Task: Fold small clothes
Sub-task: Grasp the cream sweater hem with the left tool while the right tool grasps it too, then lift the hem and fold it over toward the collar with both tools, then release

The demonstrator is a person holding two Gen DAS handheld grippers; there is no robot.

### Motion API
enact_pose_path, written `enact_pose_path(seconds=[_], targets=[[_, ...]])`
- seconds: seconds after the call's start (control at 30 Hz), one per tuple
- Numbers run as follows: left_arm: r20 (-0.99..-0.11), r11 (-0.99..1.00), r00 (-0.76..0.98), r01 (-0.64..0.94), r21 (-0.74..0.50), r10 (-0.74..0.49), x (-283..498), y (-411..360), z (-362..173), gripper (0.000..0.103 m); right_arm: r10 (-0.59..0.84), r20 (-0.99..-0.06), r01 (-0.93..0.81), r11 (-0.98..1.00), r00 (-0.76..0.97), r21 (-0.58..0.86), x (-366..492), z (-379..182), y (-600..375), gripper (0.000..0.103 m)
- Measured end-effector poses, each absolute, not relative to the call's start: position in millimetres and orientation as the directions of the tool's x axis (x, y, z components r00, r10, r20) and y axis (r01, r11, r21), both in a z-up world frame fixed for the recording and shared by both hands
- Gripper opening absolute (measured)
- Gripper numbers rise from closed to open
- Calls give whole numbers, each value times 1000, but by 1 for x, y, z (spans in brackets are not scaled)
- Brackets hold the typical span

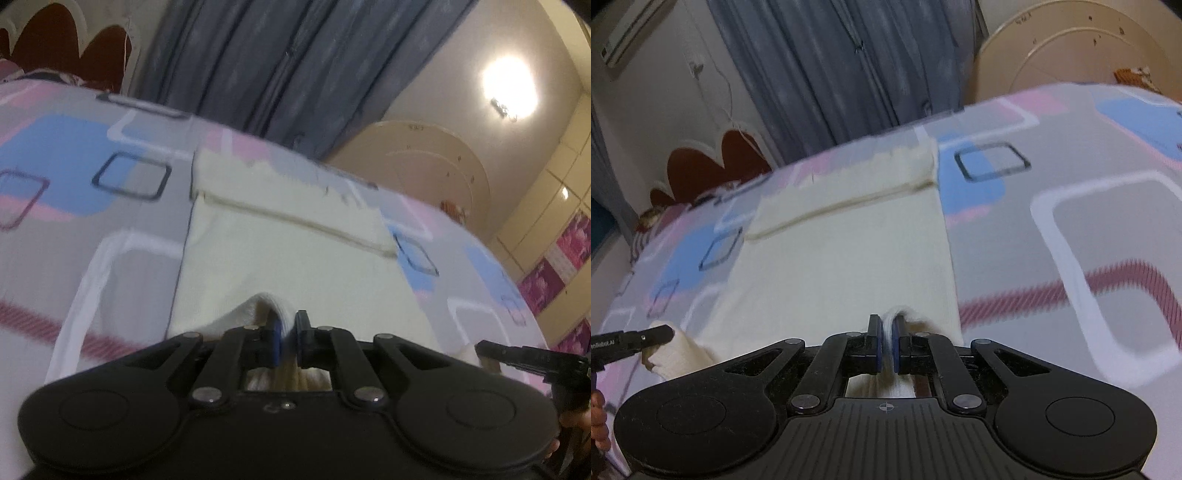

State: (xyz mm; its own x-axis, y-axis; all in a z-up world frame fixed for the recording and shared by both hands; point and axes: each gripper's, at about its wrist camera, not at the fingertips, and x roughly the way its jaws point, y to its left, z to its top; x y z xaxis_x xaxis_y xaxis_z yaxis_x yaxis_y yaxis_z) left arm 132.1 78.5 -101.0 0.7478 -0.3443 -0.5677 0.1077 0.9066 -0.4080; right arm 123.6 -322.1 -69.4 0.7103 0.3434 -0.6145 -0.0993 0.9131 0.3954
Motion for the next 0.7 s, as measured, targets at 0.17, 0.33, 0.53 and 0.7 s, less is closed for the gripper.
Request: enact_pose_path(seconds=[0.17,0.33,0.53,0.7], targets=[[-546,900,771,81,-428,-329,174,81,-101,6,332,-593,-92,913,734,398,170,-64,-324,5],[-527,896,790,62,-439,-313,213,83,-101,6,332,-573,-81,905,749,418,219,-63,-326,5],[-515,899,802,61,-434,-303,265,81,-103,6,343,-571,-70,893,746,445,278,-69,-327,5],[-495,891,820,37,-452,-286,308,84,-106,6,351,-558,-58,879,752,473,323,-73,-329,5]])
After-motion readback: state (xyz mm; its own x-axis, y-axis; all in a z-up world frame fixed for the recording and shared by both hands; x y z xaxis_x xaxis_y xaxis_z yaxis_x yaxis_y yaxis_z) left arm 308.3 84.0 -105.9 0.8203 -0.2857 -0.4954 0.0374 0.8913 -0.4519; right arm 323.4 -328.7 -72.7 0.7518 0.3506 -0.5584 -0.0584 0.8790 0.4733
